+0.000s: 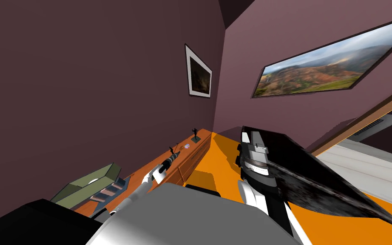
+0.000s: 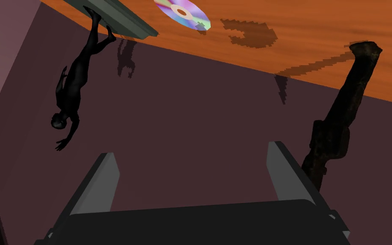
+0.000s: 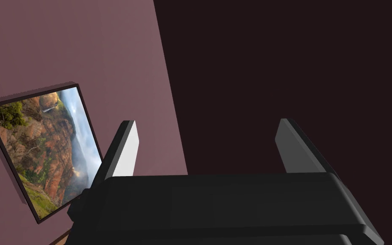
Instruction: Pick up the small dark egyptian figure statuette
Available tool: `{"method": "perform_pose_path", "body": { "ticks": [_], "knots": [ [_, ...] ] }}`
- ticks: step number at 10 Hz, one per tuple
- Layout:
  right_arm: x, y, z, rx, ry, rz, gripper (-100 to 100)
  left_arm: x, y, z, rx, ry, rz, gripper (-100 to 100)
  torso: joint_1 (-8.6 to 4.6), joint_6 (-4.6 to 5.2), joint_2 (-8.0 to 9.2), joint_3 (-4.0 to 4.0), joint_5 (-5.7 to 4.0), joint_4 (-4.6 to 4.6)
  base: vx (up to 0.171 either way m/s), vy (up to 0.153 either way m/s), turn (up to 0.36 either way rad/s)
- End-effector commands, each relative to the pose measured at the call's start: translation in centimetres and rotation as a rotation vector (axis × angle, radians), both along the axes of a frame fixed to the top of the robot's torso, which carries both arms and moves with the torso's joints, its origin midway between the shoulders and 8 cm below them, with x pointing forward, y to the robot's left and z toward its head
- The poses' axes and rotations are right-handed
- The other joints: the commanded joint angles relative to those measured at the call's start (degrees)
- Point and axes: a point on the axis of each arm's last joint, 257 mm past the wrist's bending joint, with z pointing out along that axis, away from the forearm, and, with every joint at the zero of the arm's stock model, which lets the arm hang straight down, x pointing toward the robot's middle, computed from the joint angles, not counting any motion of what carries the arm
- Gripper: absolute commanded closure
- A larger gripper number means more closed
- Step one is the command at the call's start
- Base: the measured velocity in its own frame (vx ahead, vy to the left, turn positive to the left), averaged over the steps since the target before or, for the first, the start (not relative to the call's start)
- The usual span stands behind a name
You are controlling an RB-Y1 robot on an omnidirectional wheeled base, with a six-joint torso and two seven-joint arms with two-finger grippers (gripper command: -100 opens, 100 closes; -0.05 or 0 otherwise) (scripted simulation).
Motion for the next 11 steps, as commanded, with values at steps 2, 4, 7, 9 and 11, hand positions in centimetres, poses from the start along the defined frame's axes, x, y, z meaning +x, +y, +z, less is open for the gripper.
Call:
{"method": "perform_pose_path", "body": {
  "ticks": [2, 4, 7, 9, 11],
  "knots": [
    [0.0, 0.0, 0.0, 0.000, 0.000, 0.000, 0, -0.6, 2.0, -1.5, 0.031, 0.047, 0.025, -100, 0.00, 0.02, -0.01, 0.00, 0.00, 0.00, 0.021, 0.012, -0.072],
    [0.0, 0.0, 0.0, 0.000, 0.000, 0.000, 0, -1.1, 3.6, -2.5, 0.054, 0.080, 0.045, -100, 0.00, 0.02, -0.02, -0.01, -0.01, 0.00, 0.021, 0.013, -0.070],
    [0.0, 0.0, 0.0, 0.000, 0.000, 0.000, 0, -2.8, 8.2, -4.5, 0.115, 0.164, 0.104, -100, 0.06, 0.01, -0.06, -0.03, 0.01, -0.01, 0.034, 0.029, -0.113],
    [0.0, 0.0, 0.0, 0.000, 0.000, 0.000, 0, -3.4, 9.7, -4.9, 0.133, 0.188, 0.123, -100, 0.12, 0.01, -0.12, -0.07, 0.03, -0.02, 0.041, 0.037, -0.073],
    [0.0, 0.0, 0.0, 0.000, 0.000, 0.000, 0, -3.9, 11.0, -5.2, 0.149, 0.208, 0.141, -100, 0.03, 0.00, -0.04, -0.02, 0.01, -0.01, 0.020, 0.015, -0.036]
  ]
}}
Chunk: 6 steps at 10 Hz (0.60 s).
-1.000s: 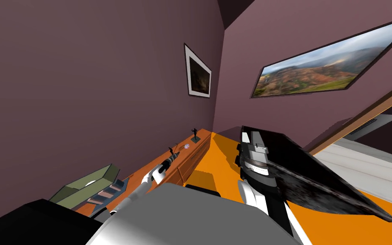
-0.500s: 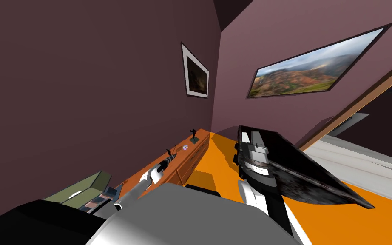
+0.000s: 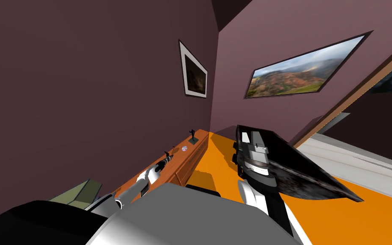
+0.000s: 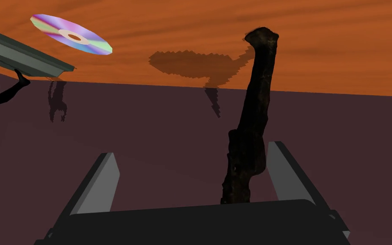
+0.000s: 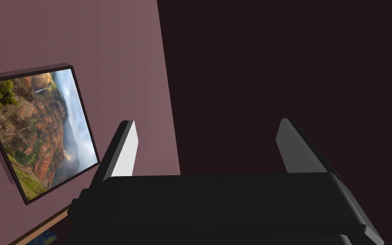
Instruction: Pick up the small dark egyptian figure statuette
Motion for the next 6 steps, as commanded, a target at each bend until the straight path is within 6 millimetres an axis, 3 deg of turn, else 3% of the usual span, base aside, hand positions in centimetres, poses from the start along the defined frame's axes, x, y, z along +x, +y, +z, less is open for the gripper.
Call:
{"method": "perform_pose_path", "body": {
  "ticks": [1, 4, 5, 6],
  "knots": [
    [0.0, 0.0, 0.0, 0.000, 0.000, 0.000, 0, -0.7, 1.3, -0.4, 0.017, 0.020, 0.019, -100, 0.00, 0.00, 0.00, 0.00, 0.00, 0.00, 0.024, 0.018, -0.059],
    [0.0, 0.0, 0.0, 0.000, 0.000, 0.000, 0, -1.6, 4.5, -0.6, 0.054, 0.057, 0.062, -100, 0.05, 0.01, -0.10, -0.05, 0.01, -0.02, 0.050, 0.034, -0.074],
    [0.0, 0.0, 0.0, 0.000, 0.000, 0.000, 0, -1.2, 4.1, -0.4, 0.047, 0.049, 0.052, -100, 0.12, 0.00, -0.14, -0.08, 0.01, -0.03, 0.028, 0.026, -0.017],
    [0.0, 0.0, 0.0, 0.000, 0.000, 0.000, 0, -1.3, 4.2, -0.4, 0.048, 0.050, 0.054, 0, 0.04, -0.01, -0.06, -0.04, 0.02, -0.02, 0.000, 0.000, 0.000]
  ]
}}
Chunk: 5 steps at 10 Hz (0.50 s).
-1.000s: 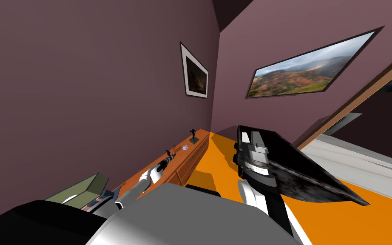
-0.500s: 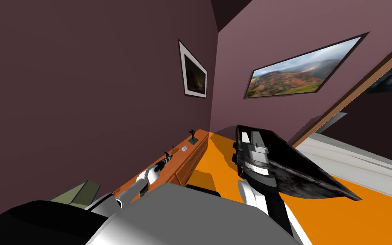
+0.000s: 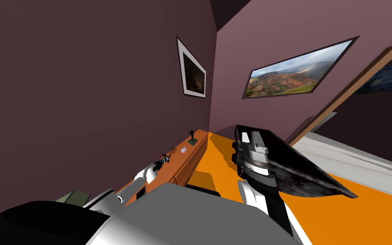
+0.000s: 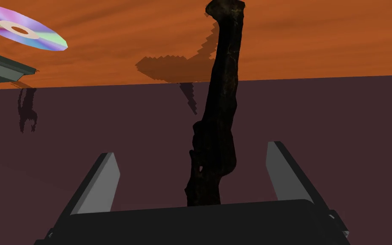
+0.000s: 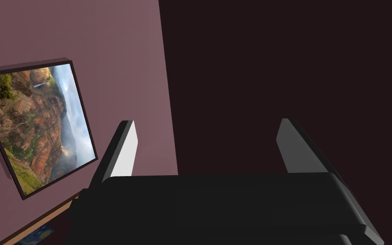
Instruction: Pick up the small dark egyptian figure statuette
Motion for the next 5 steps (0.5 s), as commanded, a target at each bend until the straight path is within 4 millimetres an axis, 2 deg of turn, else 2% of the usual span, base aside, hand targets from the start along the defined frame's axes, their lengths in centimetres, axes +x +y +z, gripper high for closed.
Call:
{"method": "perform_pose_path", "body": {
  "ticks": [1, 3, 4, 5],
  "knots": [
    [0.00, 0.00, 0.00, 0.000, 0.000, 0.000, 0, 0.15, -0.80, -0.60, 0.001, -0.002, -0.009, -100, 0.00, 0.00, 0.00, 0.00, 0.00, 0.00, 0.049, 0.024, 0.061],
    [0.00, 0.00, 0.00, 0.000, 0.000, 0.000, 0, 0.26, -1.67, -1.23, 0.001, -0.002, -0.018, -100, 0.10, 0.00, -0.22, -0.12, 0.02, -0.04, 0.085, 0.052, 0.047],
    [0.00, 0.00, 0.00, 0.000, 0.000, 0.000, 0, 0.22, -1.25, -1.09, 0.000, -0.001, -0.011, -100, 0.17, 0.00, -0.26, -0.15, 0.04, -0.06, 0.036, 0.028, 0.004],
    [0.00, 0.00, 0.00, 0.000, 0.000, 0.000, 0, 0.24, -1.31, -1.12, 0.001, -0.002, -0.015, 100, 0.08, 0.00, -0.13, -0.08, 0.02, -0.03, 0.007, 0.005, -0.001]
  ]
}}
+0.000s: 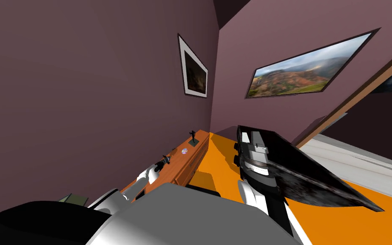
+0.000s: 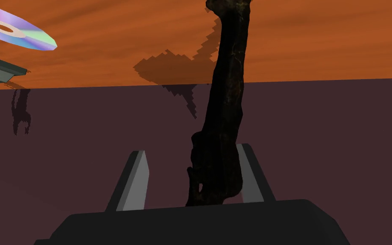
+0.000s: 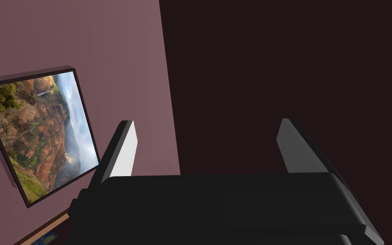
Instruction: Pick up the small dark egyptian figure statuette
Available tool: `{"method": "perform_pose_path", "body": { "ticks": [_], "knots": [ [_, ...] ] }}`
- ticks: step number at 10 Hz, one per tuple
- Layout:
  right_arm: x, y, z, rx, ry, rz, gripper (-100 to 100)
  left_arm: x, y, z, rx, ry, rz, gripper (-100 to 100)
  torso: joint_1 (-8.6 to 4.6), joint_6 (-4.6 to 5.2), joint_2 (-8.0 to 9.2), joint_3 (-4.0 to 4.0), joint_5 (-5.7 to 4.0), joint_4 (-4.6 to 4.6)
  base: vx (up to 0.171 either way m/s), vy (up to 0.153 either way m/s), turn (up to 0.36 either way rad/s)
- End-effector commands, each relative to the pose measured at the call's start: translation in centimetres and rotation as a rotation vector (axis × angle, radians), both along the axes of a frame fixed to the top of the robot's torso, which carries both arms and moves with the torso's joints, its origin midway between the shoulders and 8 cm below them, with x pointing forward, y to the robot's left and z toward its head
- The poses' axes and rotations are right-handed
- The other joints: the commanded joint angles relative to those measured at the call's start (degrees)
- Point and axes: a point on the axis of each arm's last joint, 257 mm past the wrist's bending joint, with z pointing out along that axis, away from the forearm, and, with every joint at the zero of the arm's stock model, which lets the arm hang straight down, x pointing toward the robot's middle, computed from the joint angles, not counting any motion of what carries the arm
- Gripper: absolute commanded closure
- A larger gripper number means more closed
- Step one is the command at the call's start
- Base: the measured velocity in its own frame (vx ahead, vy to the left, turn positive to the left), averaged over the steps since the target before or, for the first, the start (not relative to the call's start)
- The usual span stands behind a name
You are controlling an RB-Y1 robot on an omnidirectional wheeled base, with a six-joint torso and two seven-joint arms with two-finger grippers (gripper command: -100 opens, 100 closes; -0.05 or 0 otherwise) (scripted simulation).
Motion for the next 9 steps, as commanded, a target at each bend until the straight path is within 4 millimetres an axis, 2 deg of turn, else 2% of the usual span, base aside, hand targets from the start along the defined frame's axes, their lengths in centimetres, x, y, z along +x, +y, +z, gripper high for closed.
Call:
{"method": "perform_pose_path", "body": {
  "ticks": [1, 4, 5, 6, 7, 8, 9],
  "knots": [
    [0.00, 0.00, 0.00, 0.000, 0.000, 0.000, 0, 0.00, 0.00, 0.00, 0.000, 0.000, 0.000, 100, 0.00, 0.00, 0.00, 0.00, 0.00, 0.00, 0.000, 0.000, 0.000],
    [0.00, 0.00, 0.00, 0.000, 0.000, 0.000, 0, 0.02, 0.01, 0.02, 0.003, 0.001, -0.003, 100, 0.01, -0.04, 0.07, 0.04, 0.04, 0.02, 0.001, 0.000, -0.004],
    [0.00, 0.00, 0.00, 0.000, 0.000, 0.000, 0, 0.01, 0.02, 0.02, 0.004, 0.001, -0.003, 0, 0.02, -0.04, 0.08, 0.05, 0.04, 0.02, 0.000, 0.000, 0.000],
    [0.00, 0.00, 0.00, 0.000, 0.000, 0.000, 0, -0.08, 0.48, 0.51, 0.000, 0.000, 0.005, 100, 0.02, -0.04, 0.09, 0.06, 0.05, 0.03, -0.044, -0.034, -0.045],
    [0.00, 0.00, 0.00, 0.000, 0.000, 0.000, 0, -0.16, 0.97, 0.87, -0.001, 0.001, 0.011, 100, -0.10, -0.03, 0.23, 0.13, 0.03, 0.04, -0.081, -0.059, -0.071],
    [0.00, 0.01, 0.00, 0.000, 0.000, 0.000, 0, -0.09, 0.60, 0.70, 0.001, -0.002, 0.005, 100, -0.20, -0.04, 0.37, 0.20, -0.01, 0.06, -0.037, -0.026, -0.008],
    [0.00, 0.00, 0.00, 0.000, 0.000, 0.000, 0, -0.13, 0.62, 0.70, -0.001, -0.001, 0.008, 0, -0.13, -0.05, 0.28, 0.16, -0.01, 0.06, -0.006, -0.005, 0.004]
  ]
}}
